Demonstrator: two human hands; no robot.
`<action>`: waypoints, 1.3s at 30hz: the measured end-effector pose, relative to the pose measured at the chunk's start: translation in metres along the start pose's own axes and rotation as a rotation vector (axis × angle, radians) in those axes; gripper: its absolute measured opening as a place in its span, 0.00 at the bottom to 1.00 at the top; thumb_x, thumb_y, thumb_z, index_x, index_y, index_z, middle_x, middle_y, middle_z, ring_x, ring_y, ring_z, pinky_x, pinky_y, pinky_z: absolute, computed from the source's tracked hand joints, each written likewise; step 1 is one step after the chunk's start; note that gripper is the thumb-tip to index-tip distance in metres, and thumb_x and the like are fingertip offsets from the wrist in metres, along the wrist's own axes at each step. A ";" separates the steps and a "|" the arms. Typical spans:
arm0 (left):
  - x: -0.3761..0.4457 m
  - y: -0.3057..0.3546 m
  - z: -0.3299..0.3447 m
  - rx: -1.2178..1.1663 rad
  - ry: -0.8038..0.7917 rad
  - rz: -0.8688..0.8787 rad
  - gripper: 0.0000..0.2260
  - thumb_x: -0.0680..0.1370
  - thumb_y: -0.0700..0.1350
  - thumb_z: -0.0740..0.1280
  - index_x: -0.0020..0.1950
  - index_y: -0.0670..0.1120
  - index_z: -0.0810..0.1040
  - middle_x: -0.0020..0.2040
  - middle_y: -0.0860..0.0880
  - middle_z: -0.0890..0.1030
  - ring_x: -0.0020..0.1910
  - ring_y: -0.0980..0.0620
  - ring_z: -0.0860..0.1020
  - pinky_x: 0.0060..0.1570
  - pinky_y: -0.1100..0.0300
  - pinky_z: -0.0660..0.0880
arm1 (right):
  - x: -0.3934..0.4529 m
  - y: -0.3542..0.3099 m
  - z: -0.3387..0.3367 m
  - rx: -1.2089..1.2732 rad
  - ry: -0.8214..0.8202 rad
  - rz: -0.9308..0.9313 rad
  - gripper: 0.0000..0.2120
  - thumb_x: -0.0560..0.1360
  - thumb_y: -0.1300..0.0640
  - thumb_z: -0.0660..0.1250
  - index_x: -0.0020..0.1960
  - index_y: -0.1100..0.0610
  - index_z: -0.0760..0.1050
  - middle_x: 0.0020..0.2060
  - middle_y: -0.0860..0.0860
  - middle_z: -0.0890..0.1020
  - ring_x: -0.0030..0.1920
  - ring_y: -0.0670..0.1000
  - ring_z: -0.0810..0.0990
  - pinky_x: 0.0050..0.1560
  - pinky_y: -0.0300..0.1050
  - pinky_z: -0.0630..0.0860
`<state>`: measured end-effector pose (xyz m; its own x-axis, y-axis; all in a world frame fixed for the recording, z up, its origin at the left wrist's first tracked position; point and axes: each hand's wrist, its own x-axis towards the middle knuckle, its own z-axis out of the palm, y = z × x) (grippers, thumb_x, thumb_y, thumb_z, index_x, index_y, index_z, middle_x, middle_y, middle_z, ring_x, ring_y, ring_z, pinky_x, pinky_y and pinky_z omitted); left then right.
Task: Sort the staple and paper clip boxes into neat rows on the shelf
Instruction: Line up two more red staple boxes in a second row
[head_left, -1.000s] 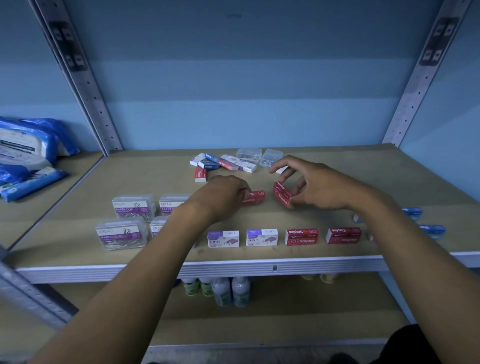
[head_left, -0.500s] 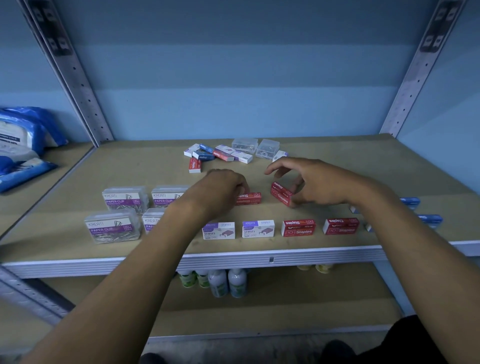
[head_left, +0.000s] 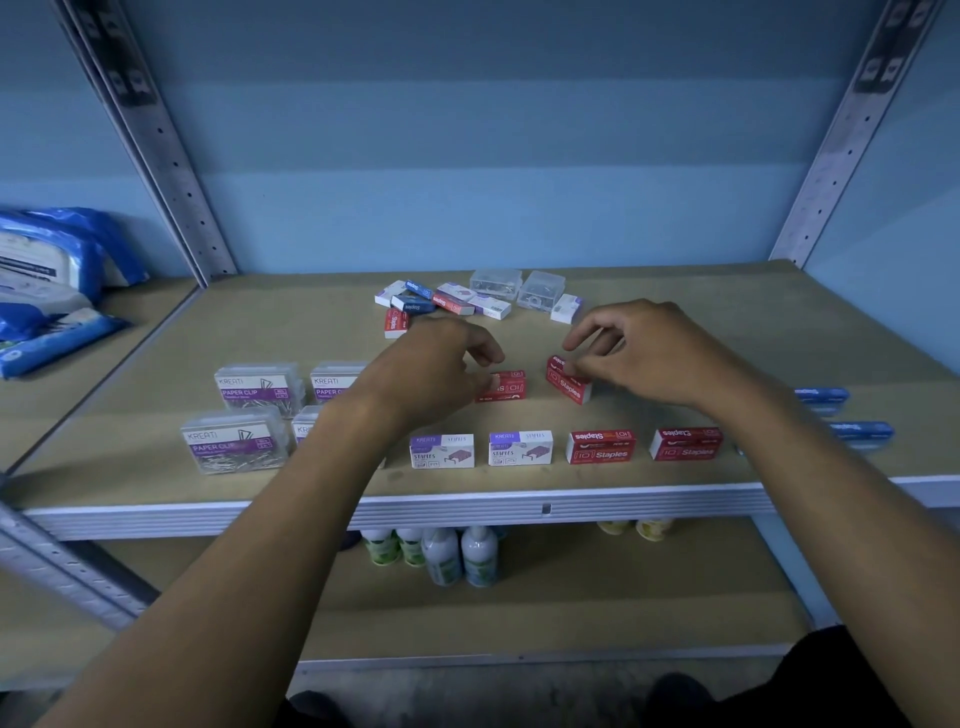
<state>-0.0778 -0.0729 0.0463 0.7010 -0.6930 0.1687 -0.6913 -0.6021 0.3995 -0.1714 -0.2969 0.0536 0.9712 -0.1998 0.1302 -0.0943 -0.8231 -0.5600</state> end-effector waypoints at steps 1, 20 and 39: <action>0.000 0.000 0.001 0.018 0.003 0.002 0.13 0.76 0.47 0.70 0.61 0.51 0.80 0.57 0.55 0.81 0.52 0.58 0.74 0.44 0.69 0.68 | 0.000 0.000 0.002 -0.003 0.003 0.014 0.08 0.71 0.49 0.76 0.49 0.45 0.84 0.39 0.43 0.85 0.40 0.36 0.81 0.39 0.33 0.72; 0.013 0.020 0.014 -0.208 0.131 -0.003 0.06 0.71 0.43 0.74 0.46 0.48 0.81 0.43 0.55 0.82 0.36 0.67 0.76 0.35 0.76 0.68 | 0.001 0.006 0.008 -0.004 -0.045 0.009 0.11 0.70 0.62 0.77 0.48 0.48 0.86 0.37 0.44 0.86 0.36 0.35 0.82 0.36 0.23 0.72; 0.002 0.005 0.001 0.065 -0.022 -0.072 0.07 0.73 0.44 0.74 0.50 0.48 0.84 0.49 0.49 0.84 0.48 0.55 0.78 0.45 0.64 0.72 | 0.000 0.005 0.008 -0.014 -0.045 0.003 0.11 0.71 0.62 0.76 0.48 0.47 0.86 0.39 0.44 0.87 0.39 0.37 0.82 0.37 0.24 0.70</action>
<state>-0.0801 -0.0781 0.0481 0.7458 -0.6551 0.1212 -0.6495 -0.6746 0.3508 -0.1704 -0.2963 0.0443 0.9798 -0.1780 0.0911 -0.0997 -0.8301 -0.5486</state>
